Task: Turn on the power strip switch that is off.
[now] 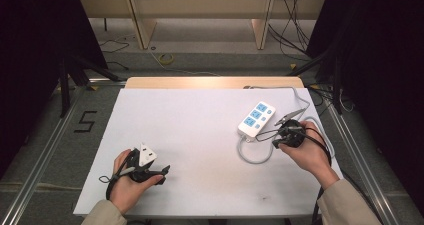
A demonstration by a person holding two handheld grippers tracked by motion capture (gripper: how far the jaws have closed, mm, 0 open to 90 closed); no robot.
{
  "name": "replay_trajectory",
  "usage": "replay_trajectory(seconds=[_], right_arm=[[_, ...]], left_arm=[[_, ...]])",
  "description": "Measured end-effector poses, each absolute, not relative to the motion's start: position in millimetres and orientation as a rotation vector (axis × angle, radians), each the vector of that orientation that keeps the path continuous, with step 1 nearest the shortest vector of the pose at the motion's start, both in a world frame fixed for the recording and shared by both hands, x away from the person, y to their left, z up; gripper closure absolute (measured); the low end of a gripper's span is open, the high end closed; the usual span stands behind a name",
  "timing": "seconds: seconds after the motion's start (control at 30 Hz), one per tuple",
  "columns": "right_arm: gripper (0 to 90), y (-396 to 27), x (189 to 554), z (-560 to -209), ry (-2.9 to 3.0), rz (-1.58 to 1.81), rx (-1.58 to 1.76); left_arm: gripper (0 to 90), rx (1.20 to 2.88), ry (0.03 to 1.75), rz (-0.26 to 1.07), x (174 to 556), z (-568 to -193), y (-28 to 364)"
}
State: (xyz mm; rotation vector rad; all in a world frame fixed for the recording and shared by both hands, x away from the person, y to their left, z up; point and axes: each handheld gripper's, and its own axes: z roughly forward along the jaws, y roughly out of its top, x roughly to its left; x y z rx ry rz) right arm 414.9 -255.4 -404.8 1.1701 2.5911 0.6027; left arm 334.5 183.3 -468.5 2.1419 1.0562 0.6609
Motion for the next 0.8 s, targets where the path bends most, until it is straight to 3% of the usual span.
replay_trajectory(seconds=[0.8], right_arm=[[90.0, -256.1, 436.7, -396.9, 2.580, 0.581, 1.213]], left_arm=[[17.7, 2.146, 1.045, 0.667, 334.8, -468.0, 181.3]])
